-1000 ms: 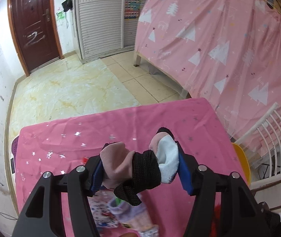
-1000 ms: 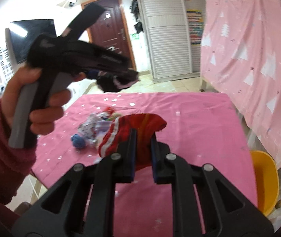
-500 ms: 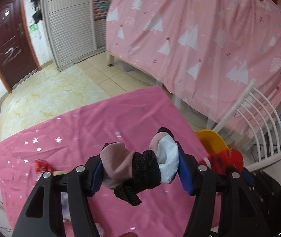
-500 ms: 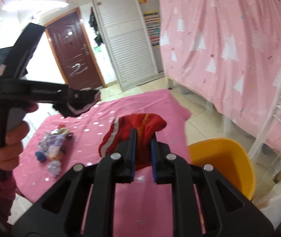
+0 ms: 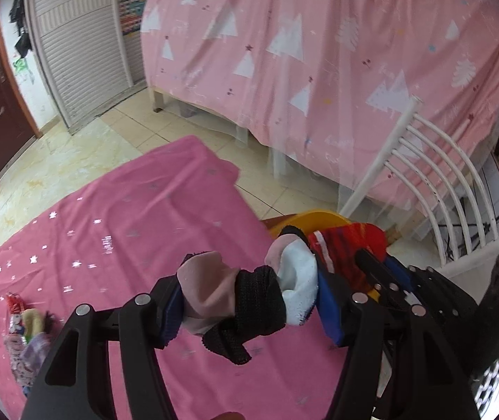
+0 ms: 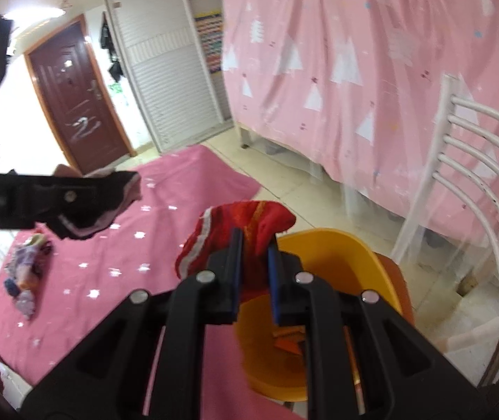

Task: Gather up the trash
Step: 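Carry both socks over the yellow bin and open both tools to drop them, then move both tools back over the table toward the remaining items, then grasp the blue knit ball with the left tool while the right tool grasps the white tissue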

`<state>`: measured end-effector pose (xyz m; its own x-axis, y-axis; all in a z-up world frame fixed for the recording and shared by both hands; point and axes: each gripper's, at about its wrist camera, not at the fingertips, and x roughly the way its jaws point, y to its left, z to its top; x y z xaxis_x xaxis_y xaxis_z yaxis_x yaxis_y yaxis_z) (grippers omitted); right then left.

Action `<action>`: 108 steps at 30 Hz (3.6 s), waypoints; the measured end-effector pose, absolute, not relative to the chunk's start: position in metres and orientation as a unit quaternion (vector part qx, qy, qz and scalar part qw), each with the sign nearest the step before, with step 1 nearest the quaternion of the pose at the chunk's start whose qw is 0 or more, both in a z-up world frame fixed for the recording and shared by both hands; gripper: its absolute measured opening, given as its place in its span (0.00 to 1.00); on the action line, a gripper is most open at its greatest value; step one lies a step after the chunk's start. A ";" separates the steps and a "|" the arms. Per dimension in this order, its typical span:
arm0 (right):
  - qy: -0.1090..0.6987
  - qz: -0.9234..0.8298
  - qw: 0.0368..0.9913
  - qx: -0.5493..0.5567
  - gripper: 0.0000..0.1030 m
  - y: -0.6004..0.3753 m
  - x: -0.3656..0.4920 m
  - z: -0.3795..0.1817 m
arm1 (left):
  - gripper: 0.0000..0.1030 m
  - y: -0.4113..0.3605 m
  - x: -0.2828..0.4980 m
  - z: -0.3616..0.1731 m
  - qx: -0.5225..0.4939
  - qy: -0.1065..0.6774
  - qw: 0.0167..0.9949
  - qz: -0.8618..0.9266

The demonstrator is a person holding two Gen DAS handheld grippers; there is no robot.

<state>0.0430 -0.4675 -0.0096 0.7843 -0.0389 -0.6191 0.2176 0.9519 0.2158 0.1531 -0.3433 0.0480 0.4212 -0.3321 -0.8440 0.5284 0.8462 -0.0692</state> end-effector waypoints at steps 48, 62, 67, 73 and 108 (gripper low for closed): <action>0.314 -0.025 0.939 0.138 0.58 -0.422 0.042 0.001 | 0.75 -0.238 0.166 0.062 0.054 0.460 0.866 -0.191; 0.331 0.088 0.934 0.103 0.66 -0.325 0.061 0.010 | 0.77 -0.096 0.166 0.082 0.011 0.433 0.893 -0.121; 0.339 0.132 0.928 0.085 0.67 -0.286 0.063 0.012 | 0.78 -0.059 0.153 0.072 0.007 0.433 0.893 -0.121; 0.359 0.172 0.915 0.066 0.68 -0.250 0.064 0.005 | 0.81 -0.032 0.141 0.048 0.002 0.445 0.884 -0.147; 0.394 0.221 0.892 -0.014 0.70 -0.177 0.057 -0.018 | 0.51 -0.038 0.131 -0.024 0.068 0.462 0.869 -0.162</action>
